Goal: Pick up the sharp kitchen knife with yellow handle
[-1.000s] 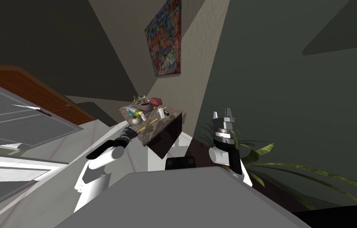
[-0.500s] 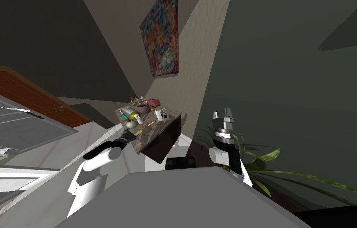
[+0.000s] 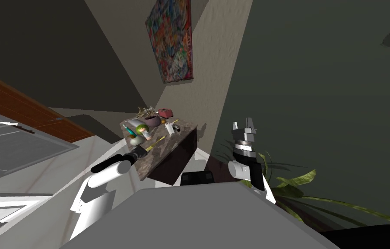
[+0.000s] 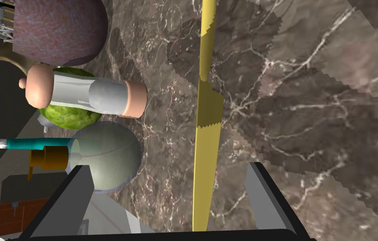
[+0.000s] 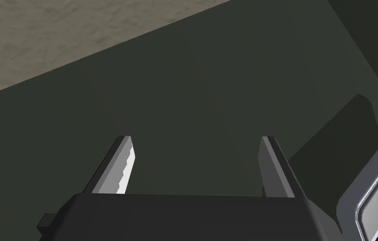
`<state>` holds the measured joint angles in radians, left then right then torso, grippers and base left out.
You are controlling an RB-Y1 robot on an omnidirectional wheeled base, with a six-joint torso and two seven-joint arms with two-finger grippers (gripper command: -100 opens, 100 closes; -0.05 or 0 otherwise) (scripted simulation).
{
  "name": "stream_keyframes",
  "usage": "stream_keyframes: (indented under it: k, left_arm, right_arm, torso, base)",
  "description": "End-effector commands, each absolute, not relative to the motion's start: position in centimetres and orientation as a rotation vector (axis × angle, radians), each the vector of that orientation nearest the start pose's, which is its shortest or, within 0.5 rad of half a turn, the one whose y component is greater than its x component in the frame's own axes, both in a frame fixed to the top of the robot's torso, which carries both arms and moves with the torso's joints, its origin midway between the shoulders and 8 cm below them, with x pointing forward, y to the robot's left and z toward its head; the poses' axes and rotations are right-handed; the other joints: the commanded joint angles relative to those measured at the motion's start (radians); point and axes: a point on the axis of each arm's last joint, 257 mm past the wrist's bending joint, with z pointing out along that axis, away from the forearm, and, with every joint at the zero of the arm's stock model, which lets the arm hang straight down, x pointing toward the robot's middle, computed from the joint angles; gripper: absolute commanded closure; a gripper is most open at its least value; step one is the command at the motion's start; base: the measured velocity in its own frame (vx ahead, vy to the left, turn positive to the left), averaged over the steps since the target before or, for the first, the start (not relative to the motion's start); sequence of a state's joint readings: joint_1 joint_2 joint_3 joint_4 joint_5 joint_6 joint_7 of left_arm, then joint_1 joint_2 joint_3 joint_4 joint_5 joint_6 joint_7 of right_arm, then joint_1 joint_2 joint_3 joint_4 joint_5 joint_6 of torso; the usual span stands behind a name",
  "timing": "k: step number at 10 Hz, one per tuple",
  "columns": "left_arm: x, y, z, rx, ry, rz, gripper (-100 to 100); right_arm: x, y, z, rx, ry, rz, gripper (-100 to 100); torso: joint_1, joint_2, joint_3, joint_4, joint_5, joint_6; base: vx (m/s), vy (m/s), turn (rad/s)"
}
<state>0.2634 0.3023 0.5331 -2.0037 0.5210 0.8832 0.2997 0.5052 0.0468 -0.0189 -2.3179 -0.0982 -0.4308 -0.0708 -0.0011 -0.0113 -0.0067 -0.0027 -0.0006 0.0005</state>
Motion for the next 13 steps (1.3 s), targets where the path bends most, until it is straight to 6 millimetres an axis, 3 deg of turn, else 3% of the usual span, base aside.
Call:
stream_keyframes:
  k: [1, 7, 11, 12, 13]
  left_arm:
    - [37.5, 51.1, -26.3, -2.136, 0.906, -0.894, -100]
    - [34.6, 52.9, -29.2, -2.279, 0.886, -0.758, -100]
    - [33.8, 53.3, -29.8, -2.314, 0.877, -0.725, -100]
    - [33.7, 53.3, -29.9, -2.317, 0.877, -0.723, 0]
    - [34.0, 54.0, -30.2, -2.320, 0.860, -0.719, -100]
  right_arm:
    - [34.3, -30.2, 2.6, 0.801, 0.510, 1.401, 0]
    - [34.3, -30.2, 2.6, 0.801, 0.510, 1.401, 0]
    - [34.3, -30.2, 2.6, 0.801, 0.510, 1.401, 0]
    - [34.3, -30.2, 2.6, 0.801, 0.510, 1.401, 0]
    - [34.3, -30.2, 2.6, 0.801, 0.510, 1.401, 0]
  torso:
    - [0.000, 0.000, 0.000, 0.000, 0.000, 0.000]
    - [-0.001, -0.002, -0.001, 0.000, 0.000, 0.000]
    - [0.000, 0.005, 0.003, 0.001, 0.000, 0.000]
    - [0.001, 0.007, 0.004, 0.001, 0.000, 0.000]
    - [0.001, 0.009, 0.005, 0.002, 0.000, 0.000]
  base:
    - [0.154, -0.058, -0.048]
    - [0.145, -0.036, -0.027]
    - [0.073, -0.024, -0.011]
    - [0.006, -0.002, 0.000]
    - [-0.019, -0.006, -0.093]
